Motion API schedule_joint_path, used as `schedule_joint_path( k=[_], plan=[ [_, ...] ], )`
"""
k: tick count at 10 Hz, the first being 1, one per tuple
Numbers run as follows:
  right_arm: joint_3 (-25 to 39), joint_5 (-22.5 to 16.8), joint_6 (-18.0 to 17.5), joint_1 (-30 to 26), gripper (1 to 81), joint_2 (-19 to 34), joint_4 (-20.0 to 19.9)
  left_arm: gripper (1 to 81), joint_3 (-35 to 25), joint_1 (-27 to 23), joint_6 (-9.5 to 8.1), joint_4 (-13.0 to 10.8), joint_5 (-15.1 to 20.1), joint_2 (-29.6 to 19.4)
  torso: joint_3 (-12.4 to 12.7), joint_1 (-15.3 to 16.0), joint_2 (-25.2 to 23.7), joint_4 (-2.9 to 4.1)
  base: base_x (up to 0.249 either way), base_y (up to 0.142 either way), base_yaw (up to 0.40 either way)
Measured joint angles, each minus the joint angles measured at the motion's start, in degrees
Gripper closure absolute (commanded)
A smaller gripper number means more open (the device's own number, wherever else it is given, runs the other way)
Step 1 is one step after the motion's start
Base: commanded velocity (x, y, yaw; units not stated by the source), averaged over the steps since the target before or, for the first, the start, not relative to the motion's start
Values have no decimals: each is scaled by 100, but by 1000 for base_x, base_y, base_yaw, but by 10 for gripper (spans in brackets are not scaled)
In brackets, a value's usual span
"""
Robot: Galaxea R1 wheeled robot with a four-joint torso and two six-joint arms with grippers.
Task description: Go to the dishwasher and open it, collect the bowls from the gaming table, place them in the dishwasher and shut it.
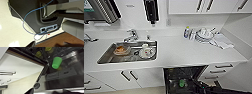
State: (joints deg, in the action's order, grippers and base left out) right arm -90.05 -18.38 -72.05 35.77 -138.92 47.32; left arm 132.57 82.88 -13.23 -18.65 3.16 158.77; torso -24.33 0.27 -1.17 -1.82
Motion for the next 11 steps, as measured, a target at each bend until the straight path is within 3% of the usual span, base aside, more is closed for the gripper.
schedule_joint_path(
  k=[3,6,9,11],
  plan=[
    [378,-190,2,-197,10,635,-89,10,172,0,0,0,-13,129,0,0,0,0,0,0,0],
    [758,-346,121,-24,10,1473,-193,10,557,2,0,2,-138,361,0,0,0,0,0,0,0],
    [756,-363,438,962,10,1654,-236,10,707,2,-22,143,-500,410,0,0,0,0,0,0,0],
    [651,-33,639,1713,10,1704,-254,10,734,0,-24,239,-596,410,0,0,0,0,0,0,0]
  ],
)
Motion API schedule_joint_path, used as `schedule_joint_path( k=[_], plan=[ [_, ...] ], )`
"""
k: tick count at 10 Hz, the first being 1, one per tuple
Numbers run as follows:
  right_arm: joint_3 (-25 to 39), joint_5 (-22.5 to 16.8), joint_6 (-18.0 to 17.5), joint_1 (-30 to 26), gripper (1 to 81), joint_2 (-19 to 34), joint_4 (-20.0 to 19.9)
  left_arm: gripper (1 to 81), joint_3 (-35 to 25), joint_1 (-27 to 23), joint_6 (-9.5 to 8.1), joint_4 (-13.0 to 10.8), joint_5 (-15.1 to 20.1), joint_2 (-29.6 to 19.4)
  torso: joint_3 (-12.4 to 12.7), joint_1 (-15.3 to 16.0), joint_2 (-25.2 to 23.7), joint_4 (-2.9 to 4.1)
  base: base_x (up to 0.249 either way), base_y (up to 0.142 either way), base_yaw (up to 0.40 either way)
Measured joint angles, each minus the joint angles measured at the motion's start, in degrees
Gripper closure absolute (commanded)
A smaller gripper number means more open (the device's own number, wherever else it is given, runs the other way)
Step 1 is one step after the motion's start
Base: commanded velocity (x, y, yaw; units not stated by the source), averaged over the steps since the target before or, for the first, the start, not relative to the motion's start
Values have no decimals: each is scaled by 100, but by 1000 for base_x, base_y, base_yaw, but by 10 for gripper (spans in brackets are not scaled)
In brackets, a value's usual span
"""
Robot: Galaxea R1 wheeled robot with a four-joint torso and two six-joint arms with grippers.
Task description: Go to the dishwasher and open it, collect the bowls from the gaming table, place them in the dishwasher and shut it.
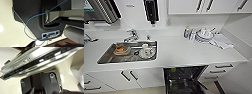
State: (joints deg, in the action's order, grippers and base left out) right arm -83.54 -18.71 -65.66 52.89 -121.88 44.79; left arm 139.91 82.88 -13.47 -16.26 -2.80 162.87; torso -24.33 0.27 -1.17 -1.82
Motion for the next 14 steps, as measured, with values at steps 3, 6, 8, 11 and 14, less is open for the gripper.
schedule_joint_path(
  k=[3,6,8,11,14],
  plan=[
    [-375,631,207,898,10,24,5,10,2,0,-2,6,0,-2,0,11,-22,0,0,0,0],
    [-1124,1075,293,1369,10,-369,39,10,2,0,-2,91,-2,-2,2,286,-472,0,0,0,0],
    [-1620,1387,310,1666,10,-769,68,10,2,5,-4,105,-20,-2,4,540,-876,0,0,0,0],
    [-2415,1792,332,2258,10,-1279,155,10,2,44,-4,108,-41,0,9,920,-1488,0,0,0,0],
    [-3003,2204,334,2621,10,-1624,195,10,2,55,-4,108,-41,0,11,1298,-2098,0,0,0,0]
  ],
)
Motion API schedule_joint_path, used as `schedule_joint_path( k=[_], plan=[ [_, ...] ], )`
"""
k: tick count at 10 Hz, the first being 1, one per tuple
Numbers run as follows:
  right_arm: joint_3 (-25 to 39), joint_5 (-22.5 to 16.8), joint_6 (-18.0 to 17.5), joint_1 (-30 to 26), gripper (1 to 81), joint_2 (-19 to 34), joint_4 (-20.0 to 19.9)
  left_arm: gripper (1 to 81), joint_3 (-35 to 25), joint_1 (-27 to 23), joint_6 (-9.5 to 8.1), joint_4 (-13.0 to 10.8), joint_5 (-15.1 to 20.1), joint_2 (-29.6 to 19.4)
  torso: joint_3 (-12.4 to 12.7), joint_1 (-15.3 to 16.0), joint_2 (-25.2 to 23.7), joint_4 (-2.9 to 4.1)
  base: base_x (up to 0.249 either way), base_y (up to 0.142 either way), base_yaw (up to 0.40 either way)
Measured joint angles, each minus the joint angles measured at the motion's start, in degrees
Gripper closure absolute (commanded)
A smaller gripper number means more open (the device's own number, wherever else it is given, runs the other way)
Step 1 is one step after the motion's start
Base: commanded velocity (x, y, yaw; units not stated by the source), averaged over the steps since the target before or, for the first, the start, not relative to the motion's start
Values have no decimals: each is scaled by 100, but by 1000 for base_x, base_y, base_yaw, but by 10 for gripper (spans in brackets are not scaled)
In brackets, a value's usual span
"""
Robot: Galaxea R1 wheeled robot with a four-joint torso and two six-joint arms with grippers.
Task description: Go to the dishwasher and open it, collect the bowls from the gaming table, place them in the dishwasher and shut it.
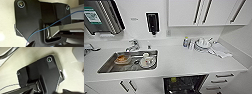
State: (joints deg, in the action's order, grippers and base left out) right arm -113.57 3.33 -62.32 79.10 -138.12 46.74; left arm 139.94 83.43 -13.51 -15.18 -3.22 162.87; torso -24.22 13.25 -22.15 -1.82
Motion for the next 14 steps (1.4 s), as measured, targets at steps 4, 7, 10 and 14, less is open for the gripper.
schedule_joint_path(
  k=[4,7,10,14],
  plan=[
    [-697,216,0,204,10,-610,50,10,0,68,0,2,17,-2,4,507,-808,0,0,0,0],
    [-923,216,-5,280,10,-662,59,10,2,94,0,2,22,0,9,890,-1419,0,0,0,0],
    [-1036,146,-30,144,10,-1039,55,10,4,105,0,2,24,-22,11,1261,-2015,0,0,0,0],
    [-1102,-311,-55,-449,10,-1215,-33,10,4,160,0,9,52,-11,15,1762,-2813,0,0,0,0]
  ],
)
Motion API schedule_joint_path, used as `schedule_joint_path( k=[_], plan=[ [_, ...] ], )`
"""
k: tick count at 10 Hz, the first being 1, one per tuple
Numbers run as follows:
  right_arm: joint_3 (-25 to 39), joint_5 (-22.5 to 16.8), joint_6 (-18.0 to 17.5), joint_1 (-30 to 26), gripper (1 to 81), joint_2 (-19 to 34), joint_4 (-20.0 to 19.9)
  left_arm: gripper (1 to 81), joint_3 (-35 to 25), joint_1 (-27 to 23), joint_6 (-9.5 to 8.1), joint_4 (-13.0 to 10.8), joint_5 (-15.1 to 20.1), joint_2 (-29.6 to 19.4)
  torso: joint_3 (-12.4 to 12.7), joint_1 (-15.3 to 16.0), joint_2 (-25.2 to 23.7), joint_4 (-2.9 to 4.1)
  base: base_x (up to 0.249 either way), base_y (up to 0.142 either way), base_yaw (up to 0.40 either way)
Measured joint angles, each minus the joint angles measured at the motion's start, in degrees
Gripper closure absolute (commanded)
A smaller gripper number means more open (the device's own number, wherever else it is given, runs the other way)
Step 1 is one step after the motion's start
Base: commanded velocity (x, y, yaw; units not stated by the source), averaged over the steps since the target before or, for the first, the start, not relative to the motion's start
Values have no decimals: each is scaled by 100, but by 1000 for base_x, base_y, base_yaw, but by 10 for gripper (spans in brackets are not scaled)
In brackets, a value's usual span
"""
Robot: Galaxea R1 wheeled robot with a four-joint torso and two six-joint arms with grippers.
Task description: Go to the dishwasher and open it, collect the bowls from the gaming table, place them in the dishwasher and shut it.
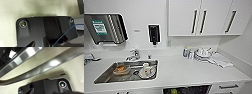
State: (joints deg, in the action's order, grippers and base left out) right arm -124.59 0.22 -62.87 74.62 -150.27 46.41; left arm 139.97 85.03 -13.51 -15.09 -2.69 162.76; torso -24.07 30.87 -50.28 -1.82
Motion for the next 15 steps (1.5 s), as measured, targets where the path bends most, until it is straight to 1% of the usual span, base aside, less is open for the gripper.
schedule_joint_path(
  k=[2,3,4,5,6,9,10,12,13,14,15],
  plan=[
    [99,-286,-2,-273,10,-67,-102,10,0,35,0,10,9,-2,0,210,-335,0,0,0,0],
    [183,-477,35,-393,10,-41,-123,10,0,41,-2,13,5,-5,2,238,-370,0,0,0,0],
    [251,-562,24,-411,10,-37,-168,10,0,41,-2,13,20,-2,2,262,-407,0,0,0,0],
    [408,-755,35,-496,10,-17,-206,10,0,41,-2,13,24,-2,2,253,-394,0,0,0,0],
    [585,-868,61,-590,10,46,-280,10,0,48,-2,13,35,-5,2,253,-389,0,0,0,0],
    [1307,-947,-80,-1073,10,435,-768,10,0,57,-5,16,57,-5,0,253,-391,0,0,0,0],
    [1554,-898,-74,-1269,10,562,-833,10,0,57,-5,16,57,-2,0,253,-391,0,0,0,0],
    [2109,-451,-30,-1632,10,796,-951,10,0,57,-2,16,59,20,0,256,-391,0,0,0,0],
    [2384,-96,-20,-1682,10,914,-1100,10,0,59,-2,16,59,28,0,256,-391,0,0,0,0],
    [2558,162,-13,-1669,10,1067,-1215,10,0,57,-2,16,59,26,2,256,-391,0,0,0,0],
    [2643,286,0,-1643,10,1242,-1232,10,0,57,-2,16,59,28,2,256,-391,0,0,0,0]
  ],
)
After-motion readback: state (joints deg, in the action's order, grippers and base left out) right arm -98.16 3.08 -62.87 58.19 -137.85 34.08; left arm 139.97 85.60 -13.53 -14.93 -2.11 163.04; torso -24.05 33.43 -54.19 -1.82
